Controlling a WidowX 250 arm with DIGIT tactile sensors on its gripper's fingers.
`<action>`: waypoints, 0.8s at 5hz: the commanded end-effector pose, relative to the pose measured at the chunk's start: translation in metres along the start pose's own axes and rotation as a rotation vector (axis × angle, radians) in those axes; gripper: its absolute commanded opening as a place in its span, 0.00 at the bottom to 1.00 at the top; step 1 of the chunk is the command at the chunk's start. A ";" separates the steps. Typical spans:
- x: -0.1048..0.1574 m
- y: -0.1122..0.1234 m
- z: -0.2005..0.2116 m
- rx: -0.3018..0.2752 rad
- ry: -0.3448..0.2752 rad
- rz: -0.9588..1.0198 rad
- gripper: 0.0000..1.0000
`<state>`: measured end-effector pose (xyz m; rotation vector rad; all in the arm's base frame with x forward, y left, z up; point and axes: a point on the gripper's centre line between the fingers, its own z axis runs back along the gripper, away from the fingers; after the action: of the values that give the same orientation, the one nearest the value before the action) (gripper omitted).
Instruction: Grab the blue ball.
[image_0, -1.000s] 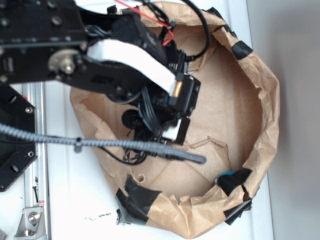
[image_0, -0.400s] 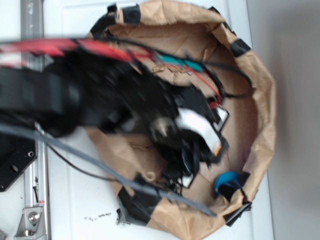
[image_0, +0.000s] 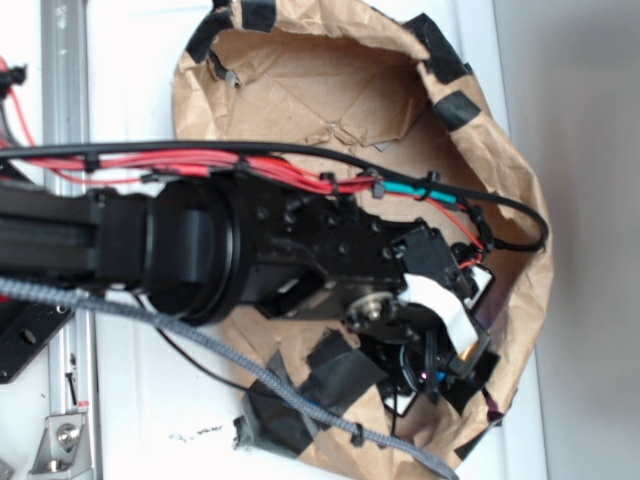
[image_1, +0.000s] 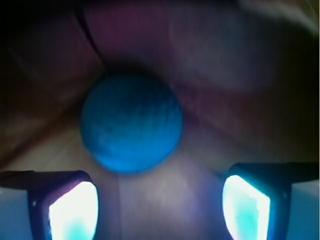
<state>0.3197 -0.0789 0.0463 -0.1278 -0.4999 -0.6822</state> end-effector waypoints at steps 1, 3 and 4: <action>0.012 -0.006 -0.008 0.061 -0.054 0.011 0.00; -0.017 0.014 0.025 0.131 0.040 0.167 0.00; -0.029 0.026 0.077 0.266 0.094 0.275 0.00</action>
<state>0.2893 -0.0165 0.0845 0.0624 -0.4214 -0.3617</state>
